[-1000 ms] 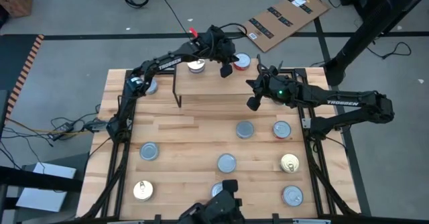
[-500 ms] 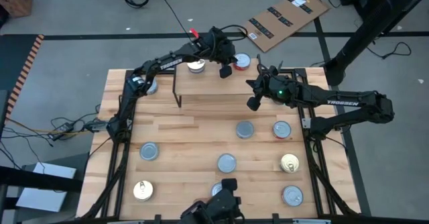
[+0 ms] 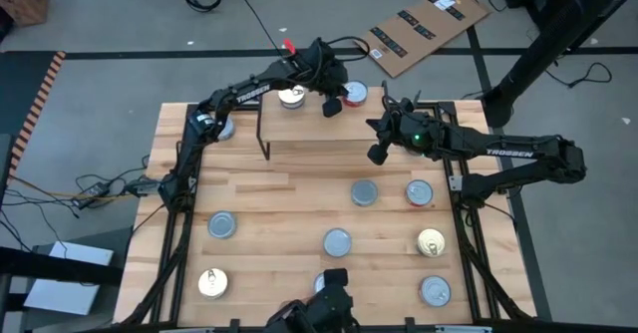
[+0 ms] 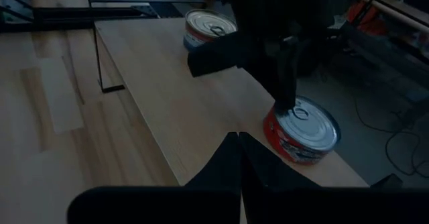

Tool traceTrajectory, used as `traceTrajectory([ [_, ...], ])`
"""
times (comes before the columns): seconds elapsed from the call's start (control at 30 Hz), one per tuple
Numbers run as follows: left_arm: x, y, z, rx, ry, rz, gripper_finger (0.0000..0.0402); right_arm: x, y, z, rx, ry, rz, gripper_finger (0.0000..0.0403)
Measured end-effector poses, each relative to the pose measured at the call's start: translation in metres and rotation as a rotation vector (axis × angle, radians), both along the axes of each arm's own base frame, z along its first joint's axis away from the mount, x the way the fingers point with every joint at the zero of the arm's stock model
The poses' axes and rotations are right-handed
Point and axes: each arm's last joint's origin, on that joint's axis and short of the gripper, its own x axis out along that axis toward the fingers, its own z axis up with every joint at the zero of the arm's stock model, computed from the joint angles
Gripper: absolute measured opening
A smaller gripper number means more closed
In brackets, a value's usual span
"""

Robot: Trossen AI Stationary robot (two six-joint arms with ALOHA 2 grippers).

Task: Stack canned seafood by type on shelf
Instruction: Adjust the tuna cans on the shelf

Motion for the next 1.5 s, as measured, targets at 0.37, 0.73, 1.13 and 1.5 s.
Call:
traceTrajectory([
  [0.37, -0.011, -0.005, 0.01, -0.012, 0.144, 0.066, 0.0, 0.0, 0.0, -0.001, 0.002, 0.012, 0.001, 0.0003],
  [0.73, -0.02, -0.009, 0.019, 0.011, 0.193, 0.119, 0.0, -0.001, 0.0, -0.001, -0.002, 0.02, 0.005, 0.0003],
  [1.13, -0.024, -0.011, 0.028, 0.025, 0.182, 0.139, 0.0, -0.001, 0.0, -0.001, -0.002, 0.022, 0.005, 0.0003],
  [1.5, -0.021, -0.011, 0.029, -0.004, 0.133, 0.099, 0.0, -0.001, 0.0, -0.001, -0.002, 0.021, 0.005, 0.0003],
])
